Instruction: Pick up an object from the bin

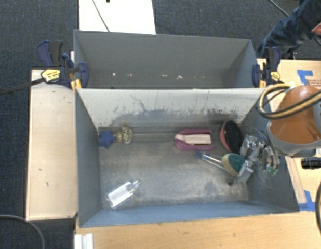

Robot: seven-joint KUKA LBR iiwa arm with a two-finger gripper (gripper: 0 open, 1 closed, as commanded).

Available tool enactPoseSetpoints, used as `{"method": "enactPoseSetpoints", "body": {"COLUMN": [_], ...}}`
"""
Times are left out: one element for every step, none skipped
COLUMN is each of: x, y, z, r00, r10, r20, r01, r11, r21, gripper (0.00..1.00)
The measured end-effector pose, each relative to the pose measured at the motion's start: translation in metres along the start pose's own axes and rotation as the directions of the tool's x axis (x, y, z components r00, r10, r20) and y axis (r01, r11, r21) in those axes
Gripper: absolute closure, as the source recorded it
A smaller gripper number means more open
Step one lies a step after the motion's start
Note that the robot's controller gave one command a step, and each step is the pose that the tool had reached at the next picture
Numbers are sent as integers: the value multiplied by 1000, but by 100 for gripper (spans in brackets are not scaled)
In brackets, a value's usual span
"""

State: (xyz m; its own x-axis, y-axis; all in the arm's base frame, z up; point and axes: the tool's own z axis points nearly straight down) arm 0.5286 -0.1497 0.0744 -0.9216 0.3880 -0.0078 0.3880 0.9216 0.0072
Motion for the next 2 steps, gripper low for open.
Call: {"method": "enactPoseSetpoints", "body": {"x": [0, -1], "y": [0, 0], "z": [0, -21], "r00": [1000, 1000], "r10": [0, -6], "r20": [0, -4], "r01": [0, 6], "r11": [1000, 1000], "r21": [1, 6], "gripper": [100, 100]}}
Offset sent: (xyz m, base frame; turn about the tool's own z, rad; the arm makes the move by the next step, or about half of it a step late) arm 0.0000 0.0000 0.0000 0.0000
